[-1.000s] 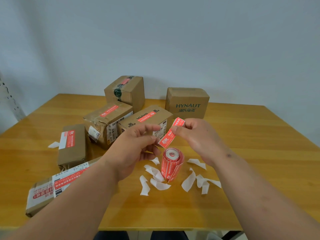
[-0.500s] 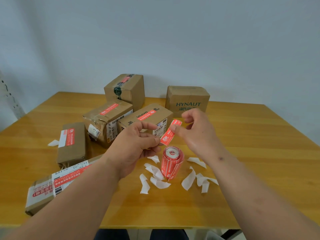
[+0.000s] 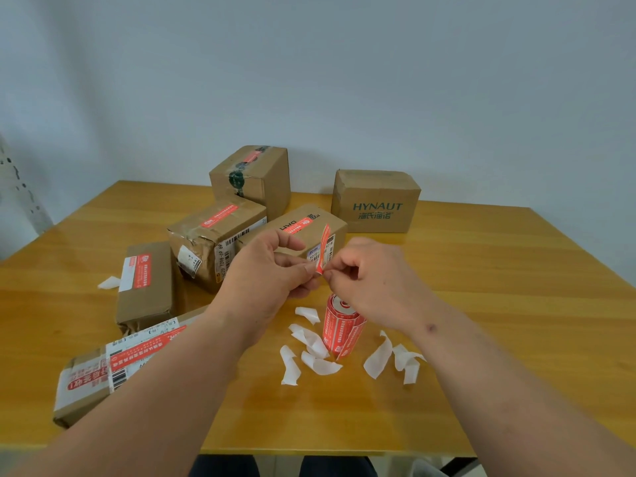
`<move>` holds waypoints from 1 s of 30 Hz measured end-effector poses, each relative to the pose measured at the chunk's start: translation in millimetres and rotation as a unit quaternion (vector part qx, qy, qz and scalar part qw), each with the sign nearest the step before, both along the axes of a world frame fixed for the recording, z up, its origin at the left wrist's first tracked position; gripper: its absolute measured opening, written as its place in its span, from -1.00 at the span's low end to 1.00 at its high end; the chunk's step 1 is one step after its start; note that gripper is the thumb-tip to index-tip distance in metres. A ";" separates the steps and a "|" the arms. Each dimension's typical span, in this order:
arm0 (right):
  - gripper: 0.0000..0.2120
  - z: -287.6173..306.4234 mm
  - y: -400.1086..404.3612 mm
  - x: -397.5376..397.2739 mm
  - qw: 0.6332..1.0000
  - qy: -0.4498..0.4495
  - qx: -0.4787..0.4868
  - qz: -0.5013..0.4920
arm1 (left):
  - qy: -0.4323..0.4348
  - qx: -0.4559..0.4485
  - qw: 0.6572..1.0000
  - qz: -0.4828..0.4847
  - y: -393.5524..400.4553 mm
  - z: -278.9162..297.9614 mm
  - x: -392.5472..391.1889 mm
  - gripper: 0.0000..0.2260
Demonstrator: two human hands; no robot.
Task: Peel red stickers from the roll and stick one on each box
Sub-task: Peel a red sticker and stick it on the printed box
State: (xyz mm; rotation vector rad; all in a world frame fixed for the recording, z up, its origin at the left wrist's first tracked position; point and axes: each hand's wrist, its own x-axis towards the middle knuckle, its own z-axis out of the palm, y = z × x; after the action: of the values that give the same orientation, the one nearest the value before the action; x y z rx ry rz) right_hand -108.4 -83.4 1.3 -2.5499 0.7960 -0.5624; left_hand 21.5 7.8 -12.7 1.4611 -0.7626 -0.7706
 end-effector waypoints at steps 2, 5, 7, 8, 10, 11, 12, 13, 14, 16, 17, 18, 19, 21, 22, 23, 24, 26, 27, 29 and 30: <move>-0.83 -0.7 -0.5 1.2 1.000 0.008 -0.008 -0.003 | -0.025 0.010 1.000 -0.008 0.6 1.3 -0.4 -0.78; -0.81 -1.7 -2.5 2.0 1.000 0.010 -0.028 -0.003 | -0.054 0.020 0.998 -0.018 0.8 3.1 -0.9 -0.81; -0.81 -2.0 -3.5 2.5 0.999 0.014 -0.041 0.000 | -0.067 0.025 0.997 -0.021 0.9 4.4 -0.9 -0.80; -0.81 -2.1 -3.9 2.8 0.999 0.018 -0.051 0.000 | -0.073 0.027 0.997 -0.022 0.7 5.1 -1.1 -0.80; -0.80 -3.2 -4.9 3.7 0.996 0.034 -0.078 0.001 | -0.089 0.031 0.995 -0.022 0.2 5.7 -1.5 -0.78; -0.80 -4.0 -5.4 4.2 0.995 0.041 -0.089 0.000 | -0.106 0.036 0.993 -0.021 -0.2 5.5 -1.3 -0.78; -0.79 -4.9 -5.9 4.9 0.994 0.046 -0.095 0.000 | -0.128 0.041 0.991 -0.017 -0.9 4.9 -0.9 -0.77; -0.79 -5.6 -6.4 5.7 0.994 0.051 -0.098 0.000 | -0.153 0.047 0.987 -0.013 -1.6 3.8 -0.3 -0.76; -0.78 -6.4 -6.9 6.7 0.994 0.054 -0.100 0.001 | -0.175 0.052 0.983 -0.008 -2.3 2.8 0.2 -0.76; -0.77 -7.4 -7.2 8.6 0.993 0.057 -0.106 0.002 | -0.211 0.061 0.976 -0.001 -3.3 1.2 1.2 -0.75; -0.77 -7.8 -7.5 9.5 0.992 0.058 -0.110 0.003 | -0.222 0.064 0.973 0.000 -3.6 0.7 1.5 -0.75; -0.76 -8.1 -7.9 10.2 0.992 0.059 -0.113 0.003 | -0.228 0.067 0.971 0.000 -3.9 0.7 1.5 -0.76; -0.76 -8.1 -8.2 10.7 0.992 0.060 -0.115 0.003 | -0.233 0.070 0.970 0.000 -4.0 0.8 1.7 -0.77; -0.75 -8.1 -9.0 11.3 0.991 0.063 -0.119 0.003 | -0.253 0.074 0.965 -0.002 -4.8 1.6 2.2 -0.81; -0.75 -7.9 -9.6 11.9 0.990 0.066 -0.122 0.003 | -0.263 0.077 0.962 -0.003 -5.3 2.1 2.4 -0.82; -0.74 -7.7 -9.9 12.4 0.990 0.070 -0.126 0.001 | -0.273 0.080 0.959 -0.004 -5.9 2.4 2.6 -0.83; -0.73 -7.5 -10.0 13.2 0.989 0.073 -0.130 -0.001 | -0.281 0.083 0.956 -0.004 -6.5 2.8 2.6 -0.82; -0.71 -7.1 -9.7 14.8 0.986 0.079 -0.144 -0.005 | -0.299 0.090 0.950 0.002 -7.6 3.3 2.4 -0.81; -0.70 -7.1 -9.7 15.6 0.985 0.083 -0.150 -0.005 | -0.305 0.091 0.948 0.007 -7.9 3.1 2.6 -0.79; -0.71 -7.3 -10.2 16.4 0.986 0.084 -0.147 -0.006 | -0.309 0.090 0.947 0.012 -8.3 2.3 3.4 -0.78; -0.72 -7.5 -11.0 16.6 0.987 0.081 -0.139 -0.006 | -0.308 0.088 0.947 0.013 -8.3 1.8 3.8 -0.77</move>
State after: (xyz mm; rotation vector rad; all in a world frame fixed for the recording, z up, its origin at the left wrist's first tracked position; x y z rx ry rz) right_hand -91.8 -94.3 -6.2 -2.8794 0.8394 -0.5058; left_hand 25.2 -0.6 -10.9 1.9010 -1.1602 -0.3560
